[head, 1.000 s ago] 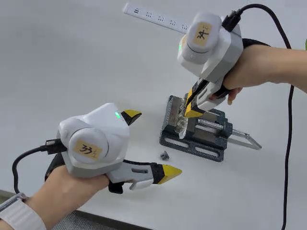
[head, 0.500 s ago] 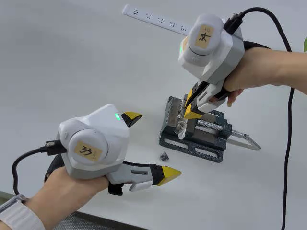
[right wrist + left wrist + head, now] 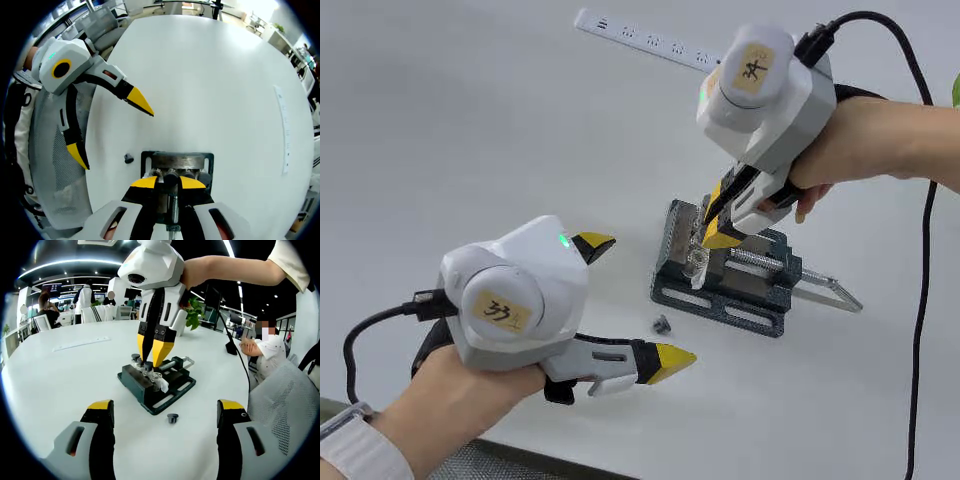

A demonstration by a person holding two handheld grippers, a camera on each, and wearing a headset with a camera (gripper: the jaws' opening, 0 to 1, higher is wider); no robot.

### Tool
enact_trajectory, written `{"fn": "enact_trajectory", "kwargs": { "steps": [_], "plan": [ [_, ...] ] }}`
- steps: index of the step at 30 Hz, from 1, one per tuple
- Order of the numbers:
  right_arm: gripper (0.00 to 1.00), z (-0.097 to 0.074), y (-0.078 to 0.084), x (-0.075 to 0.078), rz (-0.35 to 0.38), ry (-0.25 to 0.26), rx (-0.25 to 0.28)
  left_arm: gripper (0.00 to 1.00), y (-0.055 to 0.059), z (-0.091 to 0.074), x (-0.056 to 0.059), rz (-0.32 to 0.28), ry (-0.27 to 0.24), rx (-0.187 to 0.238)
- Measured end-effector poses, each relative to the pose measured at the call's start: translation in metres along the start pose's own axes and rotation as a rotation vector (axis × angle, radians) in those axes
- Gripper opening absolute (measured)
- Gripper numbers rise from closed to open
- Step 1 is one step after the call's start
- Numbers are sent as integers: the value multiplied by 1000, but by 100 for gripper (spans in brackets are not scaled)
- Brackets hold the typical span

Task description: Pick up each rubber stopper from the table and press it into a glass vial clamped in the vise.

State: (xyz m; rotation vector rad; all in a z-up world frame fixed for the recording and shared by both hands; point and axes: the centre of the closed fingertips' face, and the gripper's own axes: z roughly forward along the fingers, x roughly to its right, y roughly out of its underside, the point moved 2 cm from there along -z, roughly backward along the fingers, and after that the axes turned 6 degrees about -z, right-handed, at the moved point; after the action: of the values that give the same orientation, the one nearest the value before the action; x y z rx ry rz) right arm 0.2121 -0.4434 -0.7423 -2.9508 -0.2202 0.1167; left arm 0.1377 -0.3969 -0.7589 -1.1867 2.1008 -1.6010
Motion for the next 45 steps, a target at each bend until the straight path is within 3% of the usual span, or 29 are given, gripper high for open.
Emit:
{"fn": "enact_trajectory", "kwargs": {
  "steps": [14, 45],
  "plan": [
    [8, -6, 7, 1, 14, 9, 4, 83, -1, 0, -1, 0, -4, 6],
    [1, 1, 4, 5, 4, 10, 13, 82, 0, -1, -3, -9, -6, 4]
  ]
}}
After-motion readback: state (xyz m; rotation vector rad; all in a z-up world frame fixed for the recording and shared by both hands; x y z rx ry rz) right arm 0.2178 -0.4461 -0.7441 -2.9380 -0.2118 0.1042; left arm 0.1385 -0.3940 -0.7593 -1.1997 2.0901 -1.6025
